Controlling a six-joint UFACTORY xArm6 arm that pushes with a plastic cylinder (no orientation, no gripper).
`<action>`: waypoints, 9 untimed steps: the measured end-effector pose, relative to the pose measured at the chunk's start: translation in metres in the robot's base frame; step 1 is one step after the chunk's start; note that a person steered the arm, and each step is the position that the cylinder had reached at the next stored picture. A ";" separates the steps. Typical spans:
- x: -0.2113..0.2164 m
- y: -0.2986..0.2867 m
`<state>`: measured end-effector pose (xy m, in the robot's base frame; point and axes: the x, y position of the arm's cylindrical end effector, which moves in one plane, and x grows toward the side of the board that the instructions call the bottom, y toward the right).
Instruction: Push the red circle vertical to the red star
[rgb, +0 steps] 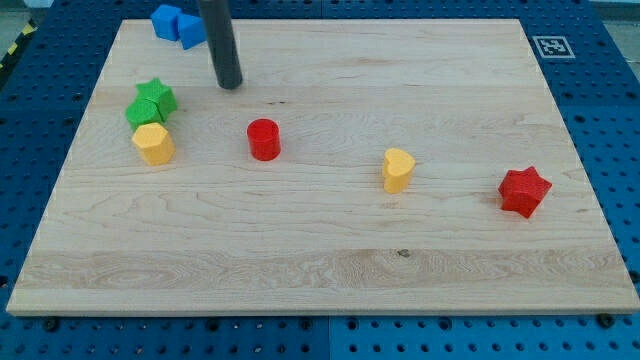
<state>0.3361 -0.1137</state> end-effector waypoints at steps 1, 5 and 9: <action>0.046 -0.001; 0.080 0.120; 0.078 0.224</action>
<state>0.4138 0.1101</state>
